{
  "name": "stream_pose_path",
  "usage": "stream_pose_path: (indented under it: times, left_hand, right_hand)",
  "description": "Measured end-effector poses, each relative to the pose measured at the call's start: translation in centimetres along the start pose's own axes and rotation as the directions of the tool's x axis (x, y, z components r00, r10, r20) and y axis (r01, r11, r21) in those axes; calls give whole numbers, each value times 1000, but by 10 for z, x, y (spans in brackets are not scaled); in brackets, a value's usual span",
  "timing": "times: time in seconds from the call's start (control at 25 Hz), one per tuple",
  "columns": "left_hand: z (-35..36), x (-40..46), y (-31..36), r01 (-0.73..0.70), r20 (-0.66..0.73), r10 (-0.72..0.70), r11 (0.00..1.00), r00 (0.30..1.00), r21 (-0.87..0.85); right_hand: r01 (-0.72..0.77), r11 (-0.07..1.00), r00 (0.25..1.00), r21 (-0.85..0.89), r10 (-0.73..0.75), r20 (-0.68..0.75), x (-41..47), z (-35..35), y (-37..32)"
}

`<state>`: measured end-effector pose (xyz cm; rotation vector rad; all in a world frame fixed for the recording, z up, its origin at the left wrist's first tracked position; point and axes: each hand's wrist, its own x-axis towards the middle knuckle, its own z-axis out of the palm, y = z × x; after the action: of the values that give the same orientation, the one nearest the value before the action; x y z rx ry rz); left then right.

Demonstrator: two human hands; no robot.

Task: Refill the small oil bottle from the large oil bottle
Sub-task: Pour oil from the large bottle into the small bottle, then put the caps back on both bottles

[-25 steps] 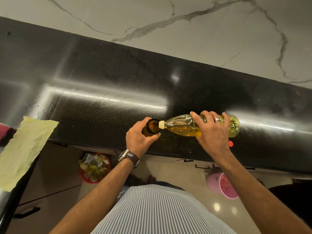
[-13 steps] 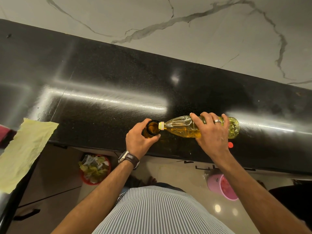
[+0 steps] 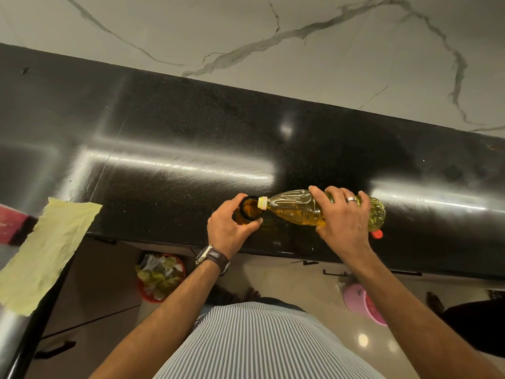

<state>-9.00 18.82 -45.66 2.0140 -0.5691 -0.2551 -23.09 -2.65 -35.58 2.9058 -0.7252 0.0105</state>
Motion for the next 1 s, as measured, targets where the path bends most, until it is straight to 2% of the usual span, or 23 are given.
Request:
stream_pose_path:
  times: [0.16,0.4,0.64,0.8,1.0]
  left_hand:
    - [-1,0,2,4,17,-4,1000,1000,8]
    - [-4,0,6,28,36,-28,999,999,17]
    - [-5,1,10,75,52,-74,997,996,-10]
    - [-5,2,10,97,62,-95,995,993,-30]
    - [-5,1,14,154,73,-150,987,986,-46]
  right_hand:
    - [-70,996,994,59,64,89,-5,5,-7]
    - [-126,978,984,166,103,143,-12,17,-19]
    - [-244,901,961,360,175,214,-21,31,-23]
    - [-327,770,941,548,211,264,-23,36,-22]
    - [-324,512,942,796,249,224,-22,38,-11]
